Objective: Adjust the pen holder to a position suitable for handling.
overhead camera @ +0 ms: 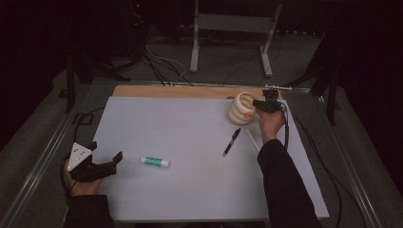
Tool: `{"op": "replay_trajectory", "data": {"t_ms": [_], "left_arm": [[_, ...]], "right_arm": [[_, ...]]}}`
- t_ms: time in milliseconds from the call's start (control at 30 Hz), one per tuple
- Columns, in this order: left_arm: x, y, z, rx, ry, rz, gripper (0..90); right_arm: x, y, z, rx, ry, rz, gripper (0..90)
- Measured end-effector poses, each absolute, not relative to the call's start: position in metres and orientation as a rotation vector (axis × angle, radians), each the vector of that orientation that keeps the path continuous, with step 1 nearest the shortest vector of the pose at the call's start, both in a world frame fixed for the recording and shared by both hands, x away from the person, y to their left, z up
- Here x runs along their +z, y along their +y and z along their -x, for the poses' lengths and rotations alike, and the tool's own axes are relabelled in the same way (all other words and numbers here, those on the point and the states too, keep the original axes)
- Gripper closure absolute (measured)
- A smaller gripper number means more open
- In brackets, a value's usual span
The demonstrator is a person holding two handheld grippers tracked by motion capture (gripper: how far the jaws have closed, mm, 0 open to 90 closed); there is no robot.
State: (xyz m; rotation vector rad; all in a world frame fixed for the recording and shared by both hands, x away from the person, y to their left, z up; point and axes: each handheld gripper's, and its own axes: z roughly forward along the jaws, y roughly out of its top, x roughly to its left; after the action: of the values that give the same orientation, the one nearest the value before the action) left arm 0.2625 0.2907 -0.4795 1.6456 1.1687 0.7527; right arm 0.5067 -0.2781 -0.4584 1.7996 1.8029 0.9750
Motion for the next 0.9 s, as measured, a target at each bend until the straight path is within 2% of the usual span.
{"op": "replay_trajectory", "data": {"t_ms": [900], "left_arm": [[-0.48, 0.291, -0.263, 0.75, 1.174, -1.643, 0.1]], "right_arm": [[-0.447, -0.262, -0.498, 1.12, 1.902, -1.715, 76.8]]}}
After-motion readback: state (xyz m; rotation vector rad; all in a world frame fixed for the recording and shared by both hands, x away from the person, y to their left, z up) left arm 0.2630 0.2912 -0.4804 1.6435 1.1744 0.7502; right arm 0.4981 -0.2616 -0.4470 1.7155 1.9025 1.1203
